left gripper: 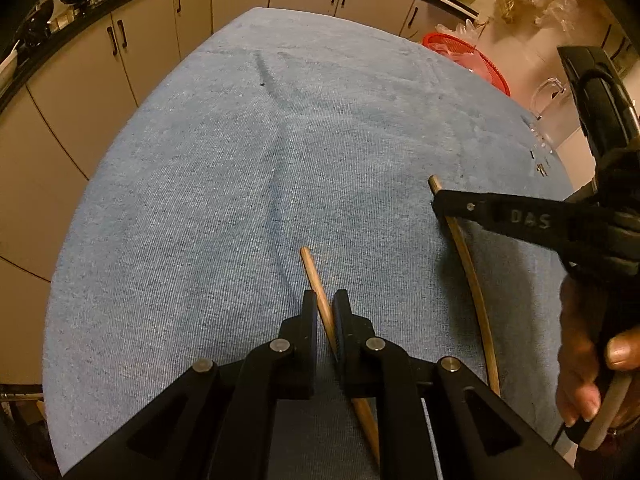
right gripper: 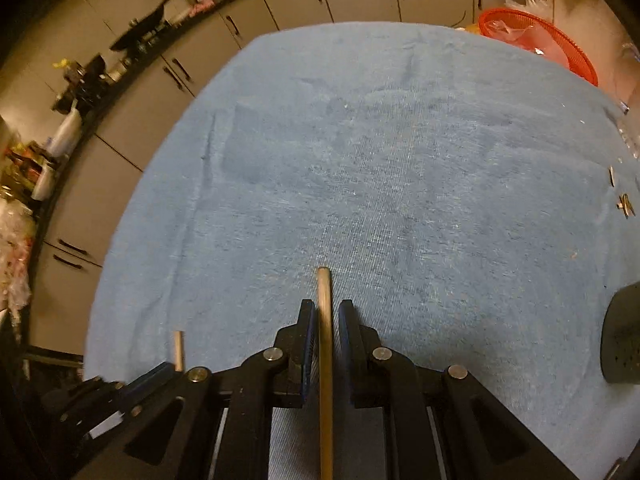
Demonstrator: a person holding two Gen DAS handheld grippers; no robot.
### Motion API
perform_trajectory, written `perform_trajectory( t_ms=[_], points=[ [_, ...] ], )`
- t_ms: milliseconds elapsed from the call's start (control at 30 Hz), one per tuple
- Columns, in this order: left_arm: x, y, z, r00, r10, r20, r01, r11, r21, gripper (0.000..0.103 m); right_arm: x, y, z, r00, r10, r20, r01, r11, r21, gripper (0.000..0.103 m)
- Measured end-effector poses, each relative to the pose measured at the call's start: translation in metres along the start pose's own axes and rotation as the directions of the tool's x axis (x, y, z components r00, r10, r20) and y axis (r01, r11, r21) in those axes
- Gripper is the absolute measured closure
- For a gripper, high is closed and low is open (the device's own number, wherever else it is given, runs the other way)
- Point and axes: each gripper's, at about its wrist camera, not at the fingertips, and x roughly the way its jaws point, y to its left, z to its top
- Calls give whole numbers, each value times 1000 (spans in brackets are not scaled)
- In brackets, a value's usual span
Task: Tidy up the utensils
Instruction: 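Grasp a wooden chopstick with the left tool while the right tool grasps another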
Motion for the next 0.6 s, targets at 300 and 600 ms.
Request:
perform_trajectory(
  t_ms=[300, 600],
  points=[
    [-4, -6, 8, 999, -28, 38, 28, 1000, -3, 96, -24, 7, -14, 996, 36, 77, -32, 998, -54, 96],
    [-96, -29, 4, 962, -77, 264, 64, 996, 57, 97, -163, 20, -72, 884, 131, 448, -91, 990, -111, 96]
  ],
)
